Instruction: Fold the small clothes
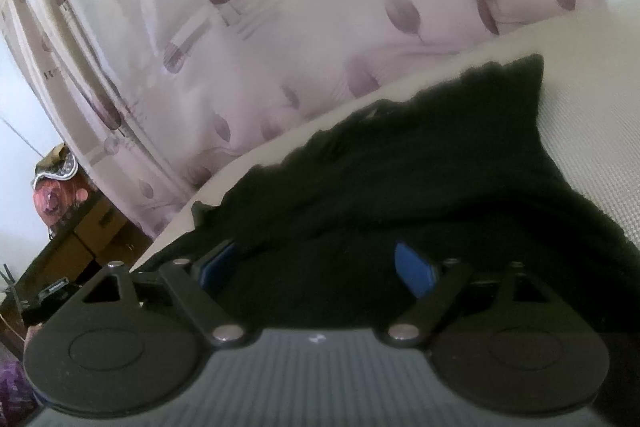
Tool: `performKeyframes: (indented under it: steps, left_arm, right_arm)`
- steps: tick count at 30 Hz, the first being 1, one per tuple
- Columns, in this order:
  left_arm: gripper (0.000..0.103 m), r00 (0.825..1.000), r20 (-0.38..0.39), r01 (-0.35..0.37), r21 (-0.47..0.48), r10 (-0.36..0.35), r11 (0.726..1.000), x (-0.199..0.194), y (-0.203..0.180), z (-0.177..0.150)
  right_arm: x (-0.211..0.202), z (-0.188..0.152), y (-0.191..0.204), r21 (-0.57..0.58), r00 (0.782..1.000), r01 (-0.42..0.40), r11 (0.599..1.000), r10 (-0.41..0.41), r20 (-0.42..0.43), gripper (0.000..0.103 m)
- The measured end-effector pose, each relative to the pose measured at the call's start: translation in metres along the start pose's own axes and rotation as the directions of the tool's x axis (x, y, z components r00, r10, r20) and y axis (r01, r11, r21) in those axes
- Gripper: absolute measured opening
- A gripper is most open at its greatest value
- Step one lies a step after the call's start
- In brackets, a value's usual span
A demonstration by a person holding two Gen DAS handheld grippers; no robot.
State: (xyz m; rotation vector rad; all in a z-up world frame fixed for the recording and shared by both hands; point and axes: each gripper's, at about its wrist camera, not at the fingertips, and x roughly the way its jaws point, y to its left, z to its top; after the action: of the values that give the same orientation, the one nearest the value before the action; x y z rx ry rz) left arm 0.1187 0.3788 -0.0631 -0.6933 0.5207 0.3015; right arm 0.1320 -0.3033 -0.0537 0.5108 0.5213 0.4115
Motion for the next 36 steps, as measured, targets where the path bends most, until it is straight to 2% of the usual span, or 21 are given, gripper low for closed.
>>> performKeyframes:
  steps: [1, 2, 3, 4, 5, 7, 10, 12, 16, 20, 24, 26, 28, 33, 36]
  left_arm:
    - [0.052, 1.000, -0.002, -0.002, -0.021, 0.002, 1.000, 0.003, 0.002, 0.002]
    - [0.040, 1.000, -0.010, 0.002, -0.050, -0.002, 0.999, 0.007, 0.007, 0.005]
    - [0.011, 1.000, -0.028, 0.006, -0.085, -0.009, 0.996, 0.013, 0.013, 0.007]
    - [0.008, 0.999, -0.040, 0.009, -0.124, -0.014, 0.992, 0.017, 0.020, 0.008]
    - [0.008, 0.999, -0.025, 0.040, -0.171, -0.045, 0.984, 0.019, 0.027, 0.008]
    - [0.008, 0.999, -0.002, 0.046, -0.192, -0.048, 0.980, 0.020, 0.031, 0.008]
    - [0.007, 0.999, 0.033, 0.008, -0.125, -0.004, 0.992, 0.014, 0.012, 0.009]
    - [0.007, 0.997, 0.072, 0.016, -0.074, -0.011, 0.997, 0.005, -0.010, 0.010]
    - [0.007, 0.987, 0.139, 0.069, 0.078, -0.080, 0.995, -0.018, -0.081, 0.012]
    - [0.007, 0.965, 0.146, 0.191, 0.190, -0.220, 0.963, -0.036, -0.174, 0.011]
    - [0.007, 0.919, 0.078, 0.354, 0.274, -0.388, 0.894, -0.048, -0.274, -0.009]
    - [0.007, 0.881, 0.021, 0.440, 0.326, -0.472, 0.837, -0.051, -0.328, -0.032]
    - [0.007, 0.854, -0.035, 0.493, 0.371, -0.519, 0.787, -0.049, -0.369, -0.059]
    - [0.007, 0.792, -0.226, 0.604, 0.427, -0.567, 0.673, -0.025, -0.457, -0.145]
    - [0.007, 0.769, -0.328, 0.637, 0.461, -0.549, 0.617, -0.001, -0.491, -0.199]
  right_arm:
    - [0.000, 0.000, 0.000, 0.004, 1.000, -0.003, 1.000, 0.003, 0.000, 0.087]
    - [0.000, 0.000, -0.001, 0.008, 1.000, -0.005, 1.000, 0.005, 0.001, 0.087]
    - [-0.001, 0.001, -0.001, 0.012, 1.000, -0.006, 1.000, 0.006, 0.003, 0.087]
    - [-0.001, 0.000, -0.002, 0.016, 1.000, -0.008, 1.000, 0.008, 0.005, 0.087]
    - [-0.001, 0.000, -0.003, 0.019, 1.000, -0.013, 1.000, 0.013, 0.007, 0.087]
    - [-0.002, 0.001, -0.005, 0.029, 1.000, -0.022, 0.999, 0.021, 0.013, 0.087]
    - [-0.005, 0.001, -0.009, 0.055, 0.999, -0.038, 0.998, 0.036, 0.029, 0.087]
    - [-0.008, 0.002, -0.014, 0.082, 0.998, -0.052, 0.995, 0.048, 0.045, 0.087]
    - [-0.011, 0.003, -0.022, 0.136, 0.996, -0.063, 0.989, 0.053, 0.073, 0.087]
    - [-0.016, 0.002, -0.024, 0.152, 0.993, -0.076, 0.985, 0.061, 0.104, 0.088]
    - [-0.024, 0.000, -0.029, 0.174, 0.985, -0.105, 0.979, 0.079, 0.152, 0.089]
    - [-0.026, 0.000, -0.034, 0.196, 0.982, -0.118, 0.974, 0.085, 0.170, 0.094]
    - [-0.029, -0.001, -0.038, 0.219, 0.977, -0.134, 0.966, 0.092, 0.192, 0.094]
    - [-0.032, -0.002, -0.053, 0.295, 0.970, -0.160, 0.942, 0.094, 0.225, 0.094]
    - [-0.032, -0.002, -0.060, 0.332, 0.969, -0.156, 0.930, 0.080, 0.232, 0.094]
